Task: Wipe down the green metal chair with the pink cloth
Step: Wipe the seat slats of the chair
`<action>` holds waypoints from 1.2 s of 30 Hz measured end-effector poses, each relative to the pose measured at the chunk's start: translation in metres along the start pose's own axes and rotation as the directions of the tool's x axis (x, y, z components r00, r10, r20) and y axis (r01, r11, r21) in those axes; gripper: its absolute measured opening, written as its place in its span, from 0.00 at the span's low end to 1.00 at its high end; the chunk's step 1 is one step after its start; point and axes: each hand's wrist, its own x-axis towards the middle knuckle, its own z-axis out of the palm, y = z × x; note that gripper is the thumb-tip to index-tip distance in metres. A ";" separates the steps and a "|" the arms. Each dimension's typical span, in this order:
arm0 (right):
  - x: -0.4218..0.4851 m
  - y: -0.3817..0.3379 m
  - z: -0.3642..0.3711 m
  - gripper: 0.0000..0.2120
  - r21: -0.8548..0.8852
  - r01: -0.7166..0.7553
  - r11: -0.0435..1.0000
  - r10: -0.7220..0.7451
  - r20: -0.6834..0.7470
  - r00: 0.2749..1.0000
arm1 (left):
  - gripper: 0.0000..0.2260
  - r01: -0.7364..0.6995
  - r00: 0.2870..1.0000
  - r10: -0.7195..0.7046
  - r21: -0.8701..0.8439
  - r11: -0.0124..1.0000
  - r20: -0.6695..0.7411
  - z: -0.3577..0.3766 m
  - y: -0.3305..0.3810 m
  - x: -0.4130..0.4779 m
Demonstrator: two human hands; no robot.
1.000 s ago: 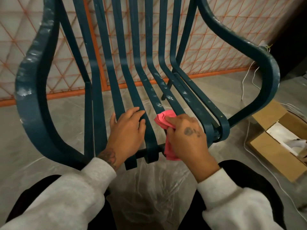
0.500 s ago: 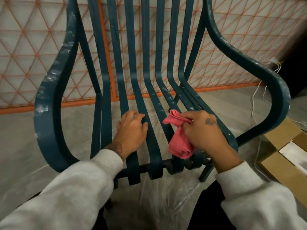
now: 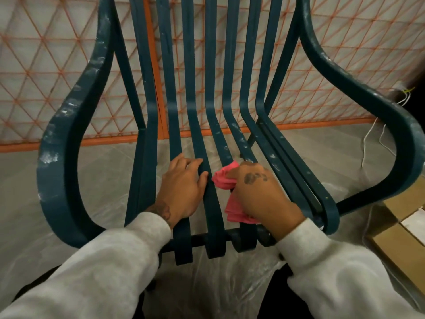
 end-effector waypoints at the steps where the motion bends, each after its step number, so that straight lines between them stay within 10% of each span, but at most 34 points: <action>1: 0.004 0.000 -0.001 0.13 0.023 0.011 1.000 -0.011 -0.023 1.000 | 0.21 0.002 1.000 -0.002 0.002 1.000 0.000 0.000 0.000 0.000; 10: -0.006 -0.008 -0.005 0.16 -0.163 0.042 0.986 -0.051 -0.049 0.998 | 0.21 0.006 1.000 -0.007 0.032 0.999 0.016 0.000 0.002 0.000; 30: -0.014 0.020 -0.005 0.13 0.010 0.091 0.996 -0.090 -0.022 0.996 | 0.22 0.113 0.983 -0.137 0.182 0.977 0.123 -0.001 0.010 0.043; 36: 0.012 0.038 -0.039 0.18 0.450 -0.064 0.891 0.131 -0.119 0.984 | 0.21 0.093 0.985 -0.118 0.188 0.978 0.126 -0.003 0.011 0.041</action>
